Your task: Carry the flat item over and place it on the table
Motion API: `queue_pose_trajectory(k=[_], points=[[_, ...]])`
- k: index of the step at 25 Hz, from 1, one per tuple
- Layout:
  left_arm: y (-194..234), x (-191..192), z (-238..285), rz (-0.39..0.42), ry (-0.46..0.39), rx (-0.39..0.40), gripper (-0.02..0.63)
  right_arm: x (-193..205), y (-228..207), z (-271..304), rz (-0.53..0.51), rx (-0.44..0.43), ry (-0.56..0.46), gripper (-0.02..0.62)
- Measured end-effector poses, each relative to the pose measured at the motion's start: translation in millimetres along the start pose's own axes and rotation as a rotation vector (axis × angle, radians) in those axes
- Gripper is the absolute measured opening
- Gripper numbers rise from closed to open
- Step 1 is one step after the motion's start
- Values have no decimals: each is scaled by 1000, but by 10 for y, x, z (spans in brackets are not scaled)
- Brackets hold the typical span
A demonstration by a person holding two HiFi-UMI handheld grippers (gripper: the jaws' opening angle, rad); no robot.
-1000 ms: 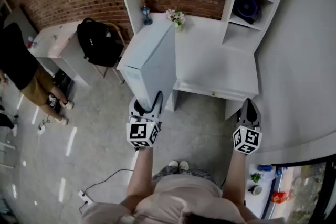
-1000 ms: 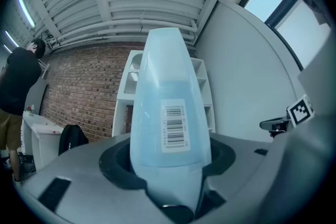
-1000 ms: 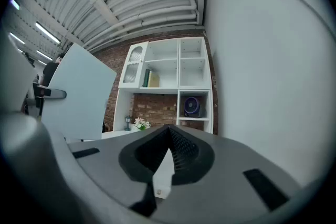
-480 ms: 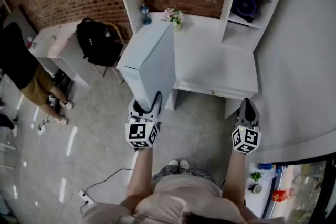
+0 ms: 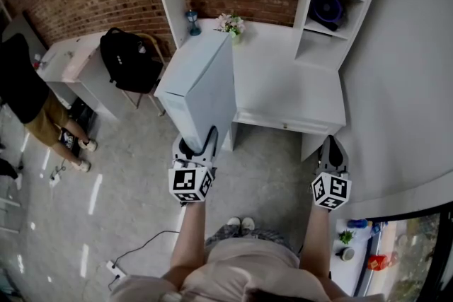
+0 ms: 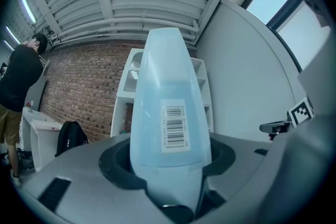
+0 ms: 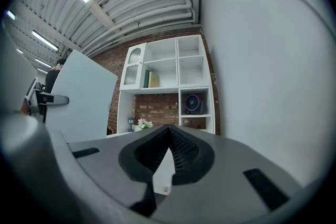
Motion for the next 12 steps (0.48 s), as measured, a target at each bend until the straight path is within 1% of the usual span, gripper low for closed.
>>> queue_pose_trajectory(k=[12], points=[[71,52,-34,-13,12,30,275,45,127,-84,-2,12,18,15]])
Point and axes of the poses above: the fingertips, and each gripper's own axes: z forward along the fingers, y to its left, x out of its underside, the point moved 8 cm from there along -z, backward along the fingers, and after that the axes turned 13 degrees about -y, right-handed, at the moved point
